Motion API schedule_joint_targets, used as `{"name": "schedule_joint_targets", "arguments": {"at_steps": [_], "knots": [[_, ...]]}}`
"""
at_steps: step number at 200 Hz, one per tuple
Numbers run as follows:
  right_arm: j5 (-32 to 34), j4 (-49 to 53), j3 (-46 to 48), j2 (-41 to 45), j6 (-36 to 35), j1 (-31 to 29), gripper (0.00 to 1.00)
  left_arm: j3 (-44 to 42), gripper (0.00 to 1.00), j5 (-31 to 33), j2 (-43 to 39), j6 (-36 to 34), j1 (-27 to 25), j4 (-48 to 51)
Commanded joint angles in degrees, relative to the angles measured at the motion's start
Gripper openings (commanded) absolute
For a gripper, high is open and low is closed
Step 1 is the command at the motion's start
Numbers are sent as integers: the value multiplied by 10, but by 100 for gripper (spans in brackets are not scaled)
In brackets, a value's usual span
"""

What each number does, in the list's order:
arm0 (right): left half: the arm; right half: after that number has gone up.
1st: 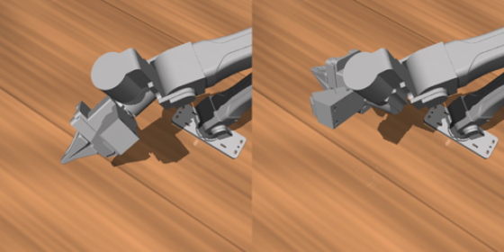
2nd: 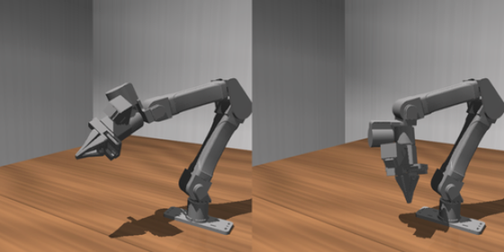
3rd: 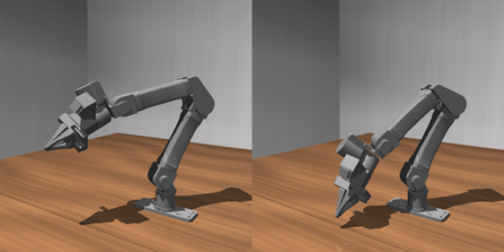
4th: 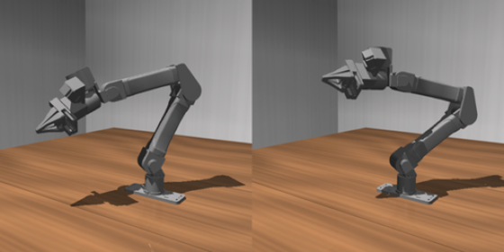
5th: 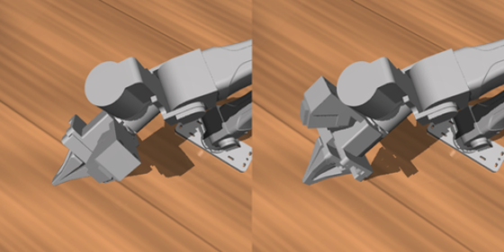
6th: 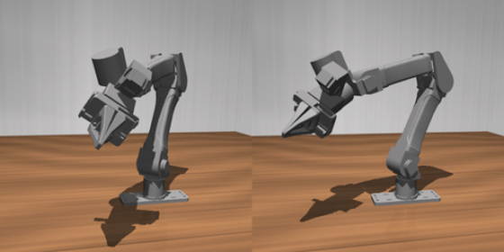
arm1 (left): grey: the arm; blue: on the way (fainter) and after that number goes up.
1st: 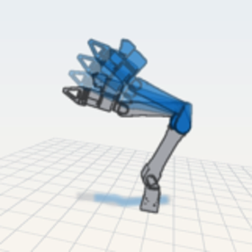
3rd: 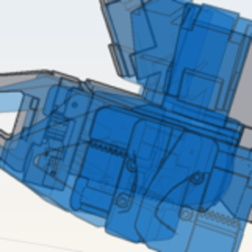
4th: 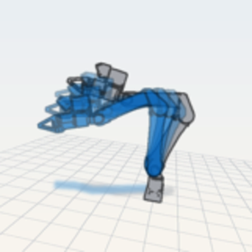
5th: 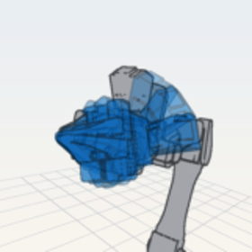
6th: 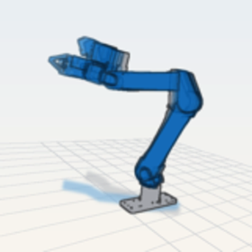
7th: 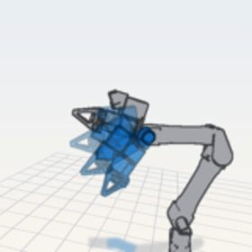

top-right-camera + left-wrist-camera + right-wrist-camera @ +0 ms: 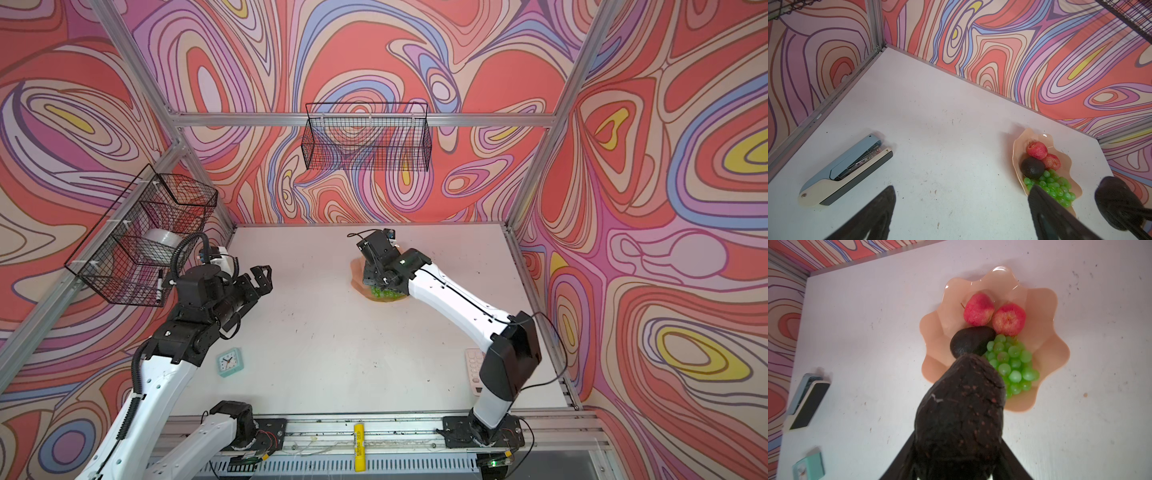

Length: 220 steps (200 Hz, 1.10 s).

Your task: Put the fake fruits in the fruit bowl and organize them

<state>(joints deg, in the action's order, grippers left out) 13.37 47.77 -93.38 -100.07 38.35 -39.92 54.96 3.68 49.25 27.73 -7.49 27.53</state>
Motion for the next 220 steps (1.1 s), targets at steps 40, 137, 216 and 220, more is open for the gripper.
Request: {"name": "schedule_joint_targets", "arguments": {"at_steps": [40,137,216,220], "knots": [[-26,-74,-42,-135,-104,72,36,6,100,10,1,7,5,-4],[-66,-99,-48,-193,-104,89,55,3,100,25,4,2,5,-4],[-50,-100,-39,-117,-122,89,84,-5,100,29,-3,-6,5,-29],[-48,-101,-37,-108,-127,89,87,-7,100,30,-4,-9,5,-35]]}}
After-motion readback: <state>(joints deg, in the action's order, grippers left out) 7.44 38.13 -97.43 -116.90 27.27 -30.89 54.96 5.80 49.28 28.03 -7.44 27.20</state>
